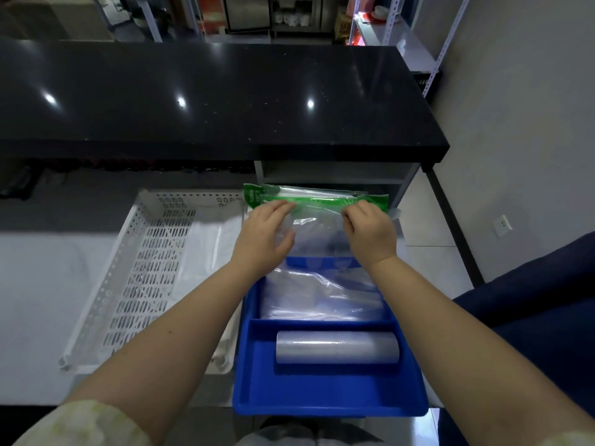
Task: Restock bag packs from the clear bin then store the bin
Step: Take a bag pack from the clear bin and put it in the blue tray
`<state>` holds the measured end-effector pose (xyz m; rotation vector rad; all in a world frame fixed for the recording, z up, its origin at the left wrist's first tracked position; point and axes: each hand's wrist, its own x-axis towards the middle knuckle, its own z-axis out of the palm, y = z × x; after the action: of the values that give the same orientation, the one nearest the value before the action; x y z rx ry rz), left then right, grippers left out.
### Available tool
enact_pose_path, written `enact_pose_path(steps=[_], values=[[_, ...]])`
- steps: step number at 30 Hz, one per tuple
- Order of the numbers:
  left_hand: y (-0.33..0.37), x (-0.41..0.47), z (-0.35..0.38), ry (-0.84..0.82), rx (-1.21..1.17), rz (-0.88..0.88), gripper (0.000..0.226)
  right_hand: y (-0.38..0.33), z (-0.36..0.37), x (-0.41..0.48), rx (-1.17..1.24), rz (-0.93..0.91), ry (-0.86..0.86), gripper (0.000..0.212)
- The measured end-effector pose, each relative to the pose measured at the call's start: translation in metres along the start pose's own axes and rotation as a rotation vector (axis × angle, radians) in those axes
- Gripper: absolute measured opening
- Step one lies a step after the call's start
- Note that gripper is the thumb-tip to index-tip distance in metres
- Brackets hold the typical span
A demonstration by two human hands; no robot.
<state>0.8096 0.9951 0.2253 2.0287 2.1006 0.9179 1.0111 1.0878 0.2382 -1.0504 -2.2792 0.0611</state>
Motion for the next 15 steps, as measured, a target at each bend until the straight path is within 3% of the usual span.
enact_pose_path(steps=[3,8,12,15], values=[[-0.001,0.004,0.011,-0.203,0.058,0.054,0.059,-0.003,0.01,0.0,-0.039,-0.017,0.042,0.007],[0.004,0.005,0.04,-0.463,0.253,0.126,0.052,0.004,0.021,-0.009,-0.013,0.045,0.072,0.008],[0.004,0.003,0.047,-0.506,0.293,0.122,0.04,0.015,0.03,-0.022,0.022,-0.013,-0.2,0.012],[0.003,0.004,0.044,-0.504,0.302,0.096,0.04,0.021,0.032,-0.027,0.103,0.047,-0.417,0.013]])
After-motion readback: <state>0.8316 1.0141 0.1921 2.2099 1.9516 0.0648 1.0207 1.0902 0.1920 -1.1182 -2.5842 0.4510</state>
